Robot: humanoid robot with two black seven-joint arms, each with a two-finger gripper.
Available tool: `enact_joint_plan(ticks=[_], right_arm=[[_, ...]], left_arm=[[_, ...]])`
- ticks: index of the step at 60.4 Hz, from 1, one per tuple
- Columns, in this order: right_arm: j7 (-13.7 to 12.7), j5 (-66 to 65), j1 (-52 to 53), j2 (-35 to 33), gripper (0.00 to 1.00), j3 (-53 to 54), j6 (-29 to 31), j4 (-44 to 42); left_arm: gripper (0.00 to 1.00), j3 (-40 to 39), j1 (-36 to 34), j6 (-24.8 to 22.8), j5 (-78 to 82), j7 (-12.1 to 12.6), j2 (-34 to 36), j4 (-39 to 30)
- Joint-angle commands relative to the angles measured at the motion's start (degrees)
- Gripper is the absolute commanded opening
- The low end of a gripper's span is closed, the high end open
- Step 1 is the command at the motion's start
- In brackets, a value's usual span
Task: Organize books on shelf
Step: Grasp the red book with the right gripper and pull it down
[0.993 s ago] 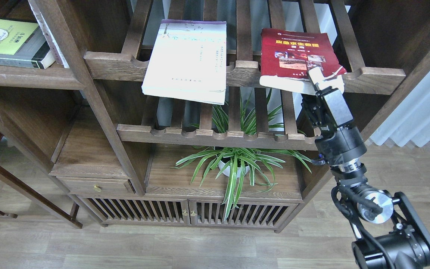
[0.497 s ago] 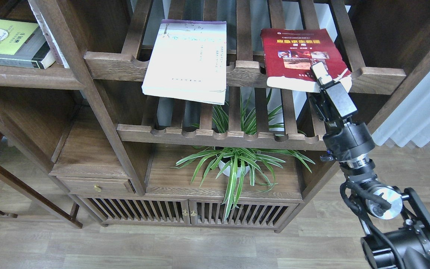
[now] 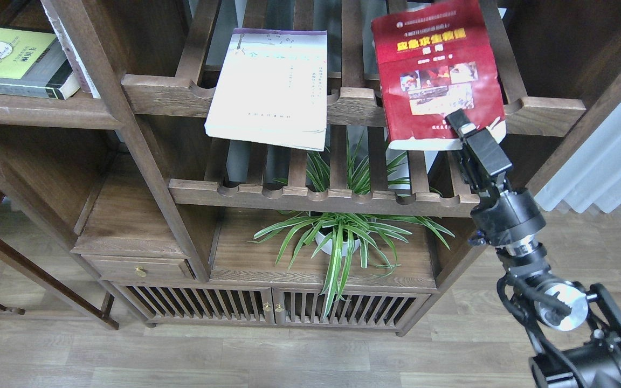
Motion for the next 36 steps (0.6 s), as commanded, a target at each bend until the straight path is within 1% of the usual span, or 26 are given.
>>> enact_joint_plan(ticks=[1,29,36], right_arm=[[0.0,0.0,-4.5,1.3,0.04,-1.2,0.0,0.0],[0.0,0.0,-17.0,2.4,0.04,-5.9,0.0,0.0],[-0.1,0.0,-19.3,2.8,0.04,-6.1,0.0,0.0]], left_arm=[[1.0,1.3,0.3,0.0,0.0,0.1,-0.1,1.1],[1.0,8.7,0.3,0.0,-1.2,-0.3,-0.3,1.4],[1.0,9.5,0.1,0.0,-2.3,-0.3,-1.0,1.4]])
